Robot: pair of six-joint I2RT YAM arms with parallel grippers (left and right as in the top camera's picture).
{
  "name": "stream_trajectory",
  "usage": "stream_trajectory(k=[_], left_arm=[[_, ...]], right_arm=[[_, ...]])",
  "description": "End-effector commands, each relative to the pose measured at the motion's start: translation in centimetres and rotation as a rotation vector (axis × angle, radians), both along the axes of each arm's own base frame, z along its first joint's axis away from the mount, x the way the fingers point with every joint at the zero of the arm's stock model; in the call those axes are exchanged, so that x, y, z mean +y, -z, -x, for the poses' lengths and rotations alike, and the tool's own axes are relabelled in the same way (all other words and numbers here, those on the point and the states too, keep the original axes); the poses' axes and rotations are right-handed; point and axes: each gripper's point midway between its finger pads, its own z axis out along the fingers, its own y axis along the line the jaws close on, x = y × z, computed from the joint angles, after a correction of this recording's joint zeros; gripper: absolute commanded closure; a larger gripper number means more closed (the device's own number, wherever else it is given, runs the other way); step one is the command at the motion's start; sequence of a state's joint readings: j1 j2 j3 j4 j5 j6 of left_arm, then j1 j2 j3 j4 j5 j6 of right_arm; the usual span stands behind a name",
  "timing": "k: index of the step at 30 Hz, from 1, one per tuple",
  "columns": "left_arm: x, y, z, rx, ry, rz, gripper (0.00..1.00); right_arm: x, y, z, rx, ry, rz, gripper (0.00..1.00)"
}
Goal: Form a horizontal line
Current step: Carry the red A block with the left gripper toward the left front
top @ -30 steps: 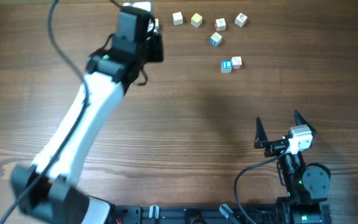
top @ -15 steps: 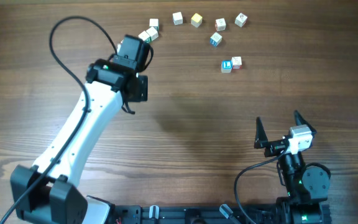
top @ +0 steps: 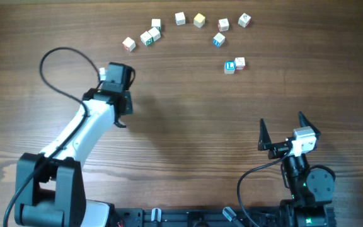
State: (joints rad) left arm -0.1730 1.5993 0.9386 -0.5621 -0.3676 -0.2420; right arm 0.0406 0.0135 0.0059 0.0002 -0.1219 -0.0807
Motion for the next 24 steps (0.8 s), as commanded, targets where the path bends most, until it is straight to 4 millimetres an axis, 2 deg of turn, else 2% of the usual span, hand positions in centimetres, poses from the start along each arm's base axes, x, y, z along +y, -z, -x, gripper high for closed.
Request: stream_trajectory(k=[1,5,9,13,17,21,24], left_arm=[[1.5,0.5,-0.6,-0.037,-0.047,0.016,0.81],[1.4,0.5,-1.3,-0.068,-0.052,0.060,0.75],[1.6,1.3,-1.5,-0.060,-0.056,0.069,0.74],[0.8,3.2,-1.0,-0.001,-0.039,0.105,0.75],[0.9,4.5,-0.2,0.058,-0.023,0.093,0.76],[1.1,5.0,0.6,0.108,0.005,0.067,0.77],[1.4,4.9,0.7,0.111,-0.001,0.051,0.71]], right_arm=[[0.0,-0.3,0.0,-0.015,0.003,0.019,0.00],[0.0,-0.3,0.0,-0.015,0.003,0.020,0.00],[0.0,-0.3,0.0,-0.015,0.003,0.020,0.00],[0.0,-0.3,0.0,-0.015,0.003,0.020,0.00],[0.0,-0.3,0.0,-0.015,0.003,0.020,0.00],[0.0,-0.3,0.0,-0.015,0.003,0.020,0.00],[0.0,-0.3,0.0,-0.015,0.003,0.020,0.00]])
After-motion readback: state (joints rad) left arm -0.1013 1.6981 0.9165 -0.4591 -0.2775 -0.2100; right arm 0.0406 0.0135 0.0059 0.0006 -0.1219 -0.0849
